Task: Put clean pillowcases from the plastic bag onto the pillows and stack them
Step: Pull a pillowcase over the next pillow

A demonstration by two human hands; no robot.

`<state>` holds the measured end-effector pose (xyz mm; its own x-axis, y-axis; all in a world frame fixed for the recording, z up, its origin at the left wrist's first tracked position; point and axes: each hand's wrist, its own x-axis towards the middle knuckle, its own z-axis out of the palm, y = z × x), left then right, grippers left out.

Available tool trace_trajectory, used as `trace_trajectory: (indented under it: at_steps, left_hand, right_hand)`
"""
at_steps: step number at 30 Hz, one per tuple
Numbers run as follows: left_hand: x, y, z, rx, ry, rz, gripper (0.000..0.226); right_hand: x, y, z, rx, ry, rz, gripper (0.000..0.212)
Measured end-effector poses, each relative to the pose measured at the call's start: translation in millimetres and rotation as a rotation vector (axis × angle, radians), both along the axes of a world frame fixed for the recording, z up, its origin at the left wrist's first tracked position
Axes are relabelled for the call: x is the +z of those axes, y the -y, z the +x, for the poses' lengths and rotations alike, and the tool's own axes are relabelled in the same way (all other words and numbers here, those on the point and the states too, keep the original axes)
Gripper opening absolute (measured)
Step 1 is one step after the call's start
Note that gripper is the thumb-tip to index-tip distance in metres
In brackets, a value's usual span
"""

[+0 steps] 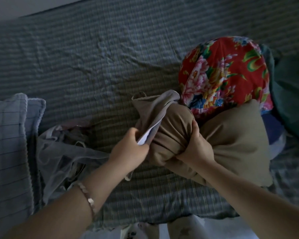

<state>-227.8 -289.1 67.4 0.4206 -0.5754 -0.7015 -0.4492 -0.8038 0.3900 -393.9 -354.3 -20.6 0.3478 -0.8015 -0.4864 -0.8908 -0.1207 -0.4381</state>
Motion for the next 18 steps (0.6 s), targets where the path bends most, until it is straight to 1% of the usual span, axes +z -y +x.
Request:
trace_trajectory:
  at_steps: [1, 3, 4, 5, 8, 9, 10, 12, 13, 14, 16, 18]
  left_hand:
    - [0, 0, 8, -0.055, 0.033, 0.05, 0.031]
    - [-5, 11, 17, -0.136, 0.09, 0.049, 0.033]
    - [-10, 19, 18, -0.152, 0.109, 0.011, 0.025]
    - [-14, 28, 19, -0.133, 0.112, -0.034, 0.012]
    - [-24, 53, 19, 0.03, 0.062, -0.133, 0.01]
    - [-27, 60, 20, 0.02, 0.062, -0.139, 0.009]
    - [-30, 66, 21, -0.038, 0.079, -0.126, 0.011]
    - [-29, 74, 18, -0.179, 0.113, -0.083, 0.031]
    - [-25, 76, 13, -0.243, 0.105, -0.072, 0.037]
    - [-19, 75, 7, -0.308, 0.094, -0.085, 0.037]
    - [2, 68, -10, -0.456, 0.07, -0.188, 0.03]
    - [25, 51, -27, -0.511, -0.007, -0.302, 0.026]
  right_hand:
    - [2, 0, -1, 0.029, 0.001, -0.027, 0.125]
    - [7, -3, -6, 0.089, 0.019, -0.073, 0.121]
    - [11, -6, -9, 0.113, 0.036, -0.092, 0.12]
    - [16, -10, -11, 0.133, 0.054, -0.1, 0.119]
    - [26, -21, -18, 0.226, 0.135, -0.148, 0.111]
    - [28, -23, -22, 0.263, 0.17, -0.183, 0.109]
    - [29, -25, -25, 0.291, 0.208, -0.217, 0.109]
    - [33, -28, -31, 0.353, 0.252, -0.235, 0.106]
    - [37, -28, -32, 0.381, 0.264, -0.254, 0.102]
    - [41, -27, -31, 0.402, 0.27, -0.285, 0.099]
    - [47, -25, -31, 0.435, 0.231, -0.319, 0.1]
    - [46, -21, -29, 0.398, 0.192, -0.308, 0.1]
